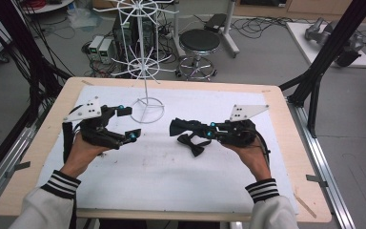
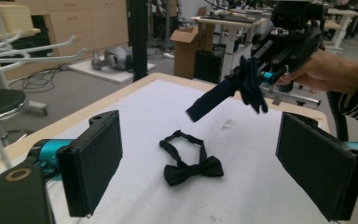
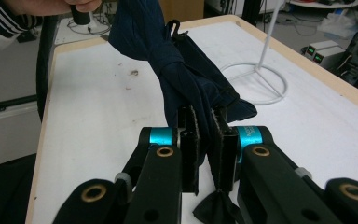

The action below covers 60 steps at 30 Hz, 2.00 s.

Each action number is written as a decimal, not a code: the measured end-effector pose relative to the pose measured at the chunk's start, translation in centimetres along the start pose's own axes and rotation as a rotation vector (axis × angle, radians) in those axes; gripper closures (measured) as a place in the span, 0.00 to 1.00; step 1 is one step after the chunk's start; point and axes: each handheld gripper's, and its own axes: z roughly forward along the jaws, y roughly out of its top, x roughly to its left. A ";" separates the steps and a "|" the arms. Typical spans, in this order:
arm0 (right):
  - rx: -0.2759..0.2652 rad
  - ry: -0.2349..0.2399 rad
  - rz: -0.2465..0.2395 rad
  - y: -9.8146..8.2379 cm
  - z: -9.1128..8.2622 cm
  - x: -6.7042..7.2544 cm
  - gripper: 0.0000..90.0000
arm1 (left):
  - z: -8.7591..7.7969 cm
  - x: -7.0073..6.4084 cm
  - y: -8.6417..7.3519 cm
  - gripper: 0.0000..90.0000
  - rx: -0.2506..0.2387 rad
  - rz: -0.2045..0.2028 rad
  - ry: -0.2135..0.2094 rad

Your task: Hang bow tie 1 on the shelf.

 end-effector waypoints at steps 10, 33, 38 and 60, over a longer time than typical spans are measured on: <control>0.000 0.017 -0.008 0.9 2.0 0.7 0.94 | 2.3 -0.4 0.2 0.17 0.050 0.016 -0.053; 0.004 0.022 -0.043 1.8 3.2 1.3 0.94 | 5.4 -1.0 0.7 0.49 0.066 0.040 -0.191; 0.006 0.021 -0.053 1.9 3.4 1.5 0.94 | 5.5 -1.0 0.7 0.61 0.078 0.040 -0.198; -0.015 -0.014 -0.100 1.8 4.1 2.1 0.30 | 4.8 -1.3 1.1 0.91 0.046 0.042 -0.175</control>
